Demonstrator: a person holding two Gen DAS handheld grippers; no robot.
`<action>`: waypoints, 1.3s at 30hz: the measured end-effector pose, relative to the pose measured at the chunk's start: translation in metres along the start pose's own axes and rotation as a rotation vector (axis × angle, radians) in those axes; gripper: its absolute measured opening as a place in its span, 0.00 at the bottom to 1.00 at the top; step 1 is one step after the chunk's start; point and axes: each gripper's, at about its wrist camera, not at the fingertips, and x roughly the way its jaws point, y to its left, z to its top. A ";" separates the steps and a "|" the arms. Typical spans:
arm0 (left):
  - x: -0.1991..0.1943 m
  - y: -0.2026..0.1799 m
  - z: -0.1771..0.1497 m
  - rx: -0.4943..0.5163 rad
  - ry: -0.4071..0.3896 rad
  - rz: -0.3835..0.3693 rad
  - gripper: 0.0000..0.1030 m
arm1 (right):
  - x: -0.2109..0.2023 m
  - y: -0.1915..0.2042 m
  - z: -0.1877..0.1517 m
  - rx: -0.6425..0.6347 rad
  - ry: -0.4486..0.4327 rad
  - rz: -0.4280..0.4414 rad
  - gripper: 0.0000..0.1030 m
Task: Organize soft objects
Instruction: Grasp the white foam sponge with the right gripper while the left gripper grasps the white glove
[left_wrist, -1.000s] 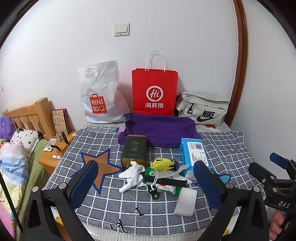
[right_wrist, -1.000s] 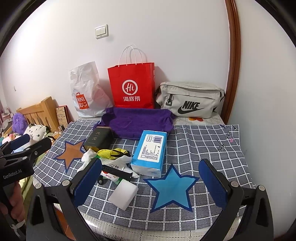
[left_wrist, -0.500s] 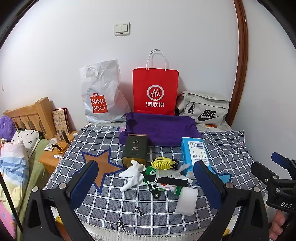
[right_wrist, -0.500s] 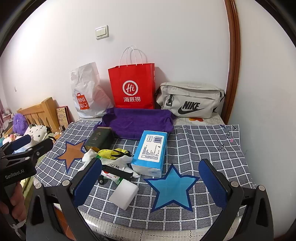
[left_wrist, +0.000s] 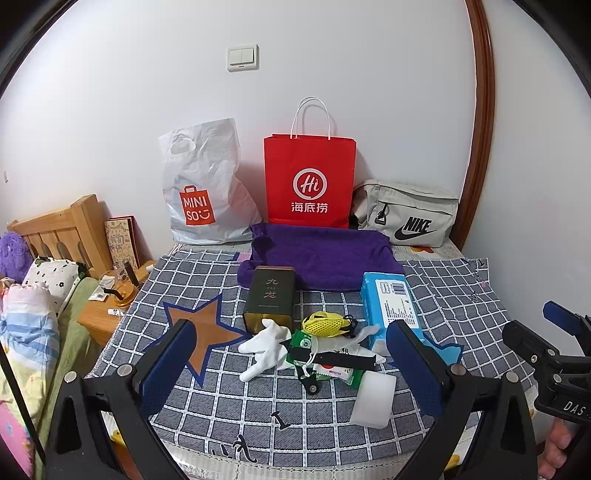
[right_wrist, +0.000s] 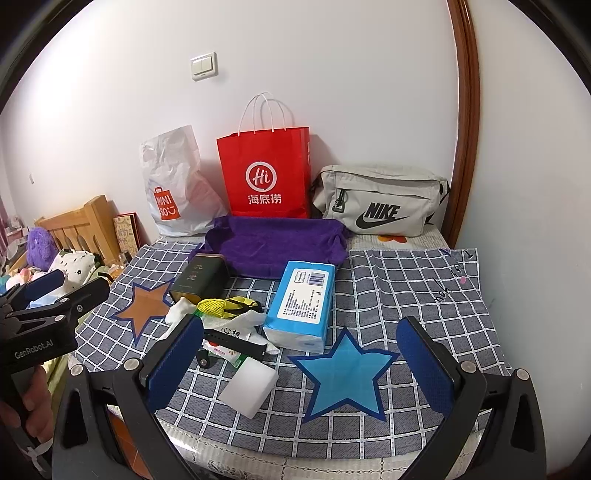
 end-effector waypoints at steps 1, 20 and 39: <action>0.000 0.000 0.000 0.001 0.001 0.000 1.00 | 0.000 0.000 0.000 -0.001 0.001 0.000 1.00; 0.001 0.000 -0.001 0.009 0.000 0.002 1.00 | 0.001 0.000 0.000 0.000 -0.003 0.006 1.00; 0.063 0.025 -0.021 -0.017 0.108 0.036 0.99 | 0.055 -0.004 -0.030 0.012 0.088 0.053 1.00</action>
